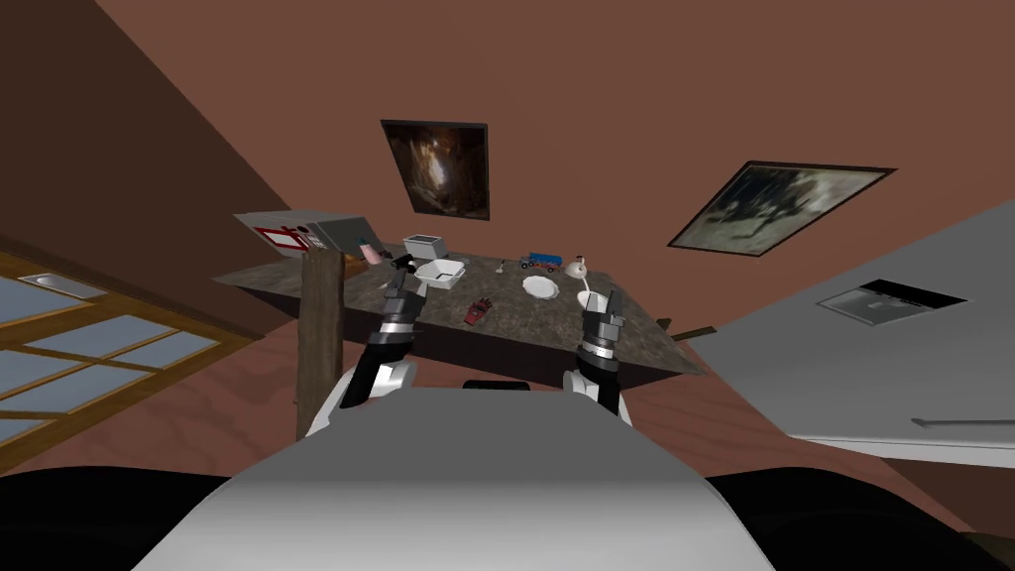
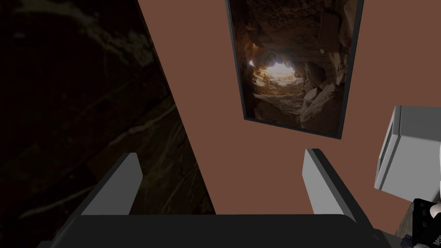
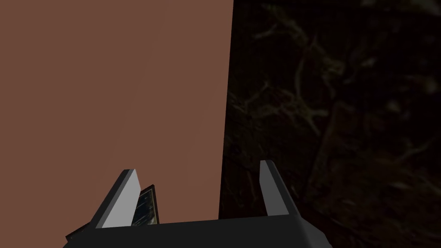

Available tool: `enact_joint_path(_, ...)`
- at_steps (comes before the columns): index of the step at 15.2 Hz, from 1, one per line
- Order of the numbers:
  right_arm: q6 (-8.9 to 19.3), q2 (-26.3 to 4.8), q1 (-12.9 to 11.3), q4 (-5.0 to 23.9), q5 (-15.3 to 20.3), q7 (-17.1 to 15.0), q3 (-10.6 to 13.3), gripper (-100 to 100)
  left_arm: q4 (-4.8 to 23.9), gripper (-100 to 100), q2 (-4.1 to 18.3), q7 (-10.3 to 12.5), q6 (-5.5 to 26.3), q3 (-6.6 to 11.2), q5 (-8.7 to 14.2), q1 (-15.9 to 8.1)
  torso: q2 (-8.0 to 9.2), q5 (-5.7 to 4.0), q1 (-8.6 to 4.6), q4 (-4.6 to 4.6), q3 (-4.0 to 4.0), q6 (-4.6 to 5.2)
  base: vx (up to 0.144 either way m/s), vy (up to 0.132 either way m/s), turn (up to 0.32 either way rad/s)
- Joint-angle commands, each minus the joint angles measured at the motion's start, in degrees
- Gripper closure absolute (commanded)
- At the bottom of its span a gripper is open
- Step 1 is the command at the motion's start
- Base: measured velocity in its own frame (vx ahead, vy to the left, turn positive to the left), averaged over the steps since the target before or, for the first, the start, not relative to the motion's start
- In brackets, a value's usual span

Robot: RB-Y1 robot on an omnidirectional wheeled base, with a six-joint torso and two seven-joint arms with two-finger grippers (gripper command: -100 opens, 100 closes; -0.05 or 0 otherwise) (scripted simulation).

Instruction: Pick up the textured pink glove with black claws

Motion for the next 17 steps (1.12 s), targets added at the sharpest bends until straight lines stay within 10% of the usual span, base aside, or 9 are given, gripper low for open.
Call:
enact_joint_path(1, 0.0, 0.0, 0.0, 0.0, 0.0, 0.0, 0.0, 0, 0.0, -100, 1.1, 2.2, 2.9, 0.21, 0.5, -0.4, 0.0, 0.0, 0.0, 0.0, 0.0, 0.0, -0.012, 0.007, -0.065)
enact_joint_path(17, 0.0, 0.0, 0.0, 0.0, 0.0, 0.0, 0.0, 0, 0.3, -100, 4.1, 11.6, 20.2, 0.99, 2.5, -3.6, 0.0, 0.0, -0.01, 0.0, 0.0, 0.0, -0.01, 0.005, -0.059)
